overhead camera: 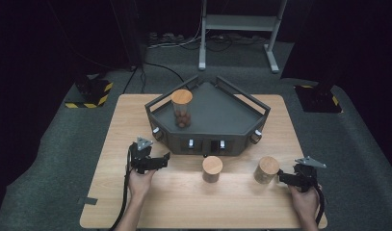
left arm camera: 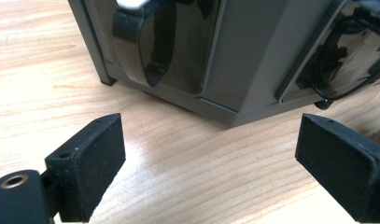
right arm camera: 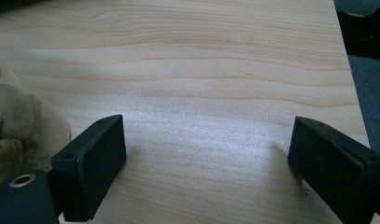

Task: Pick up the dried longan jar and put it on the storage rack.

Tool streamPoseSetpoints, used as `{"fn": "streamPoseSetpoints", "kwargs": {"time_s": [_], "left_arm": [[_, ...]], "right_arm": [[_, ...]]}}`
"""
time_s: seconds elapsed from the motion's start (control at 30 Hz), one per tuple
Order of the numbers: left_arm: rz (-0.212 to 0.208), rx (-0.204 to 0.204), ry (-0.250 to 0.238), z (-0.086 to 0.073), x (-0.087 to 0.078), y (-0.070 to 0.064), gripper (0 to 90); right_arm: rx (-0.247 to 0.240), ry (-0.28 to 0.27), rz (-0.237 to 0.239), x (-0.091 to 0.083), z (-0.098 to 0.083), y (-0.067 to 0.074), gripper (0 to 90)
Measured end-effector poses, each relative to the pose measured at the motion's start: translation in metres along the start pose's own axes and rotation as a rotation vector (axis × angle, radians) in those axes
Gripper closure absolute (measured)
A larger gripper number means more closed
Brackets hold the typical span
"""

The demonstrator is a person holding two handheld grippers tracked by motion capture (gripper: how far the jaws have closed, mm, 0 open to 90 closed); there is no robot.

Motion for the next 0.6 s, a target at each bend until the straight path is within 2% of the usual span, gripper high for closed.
{"fn": "streamPoseSetpoints", "kwargs": {"time_s": [0.23,0.6], "left_arm": [[0.0,-0.007,0.004,-0.004,0.0041,-0.0015,8.2],[0.001,0.005,0.015,-0.0069,0.0083,-0.0059,8.1]], "right_arm": [[0.001,0.0,-0.001,0.0,-0.0001,0.0001,11.0],[0.001,0.0,-0.001,0.0,-0.0001,0.0001,11.0]]}}
Point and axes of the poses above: each handheld gripper's, and its own axes: x roughly forward along the jaws, z roughly out of its top, y roughly to its left, the point moved 8 cm from there along x, roughly forward along the jaws, and after that the axes turned 3 degrees about z, right-handed, at the moved point
